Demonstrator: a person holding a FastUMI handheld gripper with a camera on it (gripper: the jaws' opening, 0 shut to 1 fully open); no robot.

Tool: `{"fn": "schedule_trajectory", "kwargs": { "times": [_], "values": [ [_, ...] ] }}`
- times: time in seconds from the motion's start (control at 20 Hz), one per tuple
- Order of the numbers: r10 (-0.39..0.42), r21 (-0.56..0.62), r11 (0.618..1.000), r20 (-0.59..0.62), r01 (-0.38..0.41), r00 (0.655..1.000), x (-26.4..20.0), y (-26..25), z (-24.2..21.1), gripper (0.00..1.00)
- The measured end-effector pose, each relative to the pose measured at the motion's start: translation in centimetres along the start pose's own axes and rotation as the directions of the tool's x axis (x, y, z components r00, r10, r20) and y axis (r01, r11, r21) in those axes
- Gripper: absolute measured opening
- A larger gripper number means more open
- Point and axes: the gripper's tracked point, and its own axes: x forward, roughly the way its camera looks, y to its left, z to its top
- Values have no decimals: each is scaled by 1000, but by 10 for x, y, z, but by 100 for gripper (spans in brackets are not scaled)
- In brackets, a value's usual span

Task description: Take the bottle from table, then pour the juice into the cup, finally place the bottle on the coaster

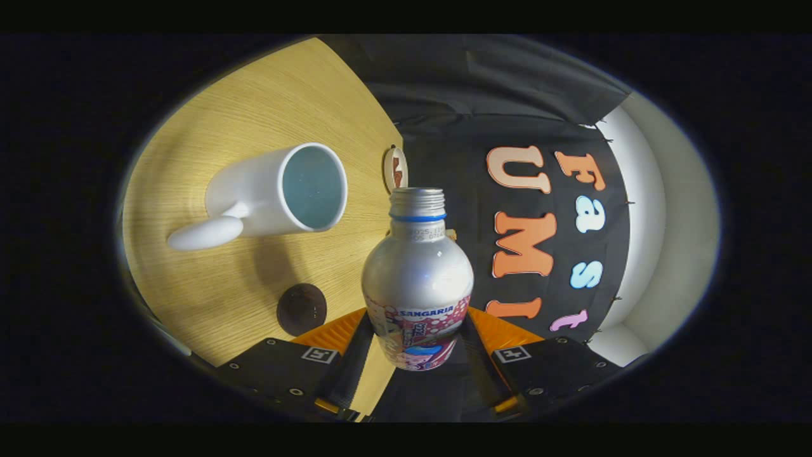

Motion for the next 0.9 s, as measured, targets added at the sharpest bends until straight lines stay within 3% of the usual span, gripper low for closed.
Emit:
{"fn": "schedule_trajectory", "kwargs": {
  "times": [0.9],
  "values": [
    [1, -201, 980, -7, -2, 1000, 6, 0, -1, 74]
  ]
}}
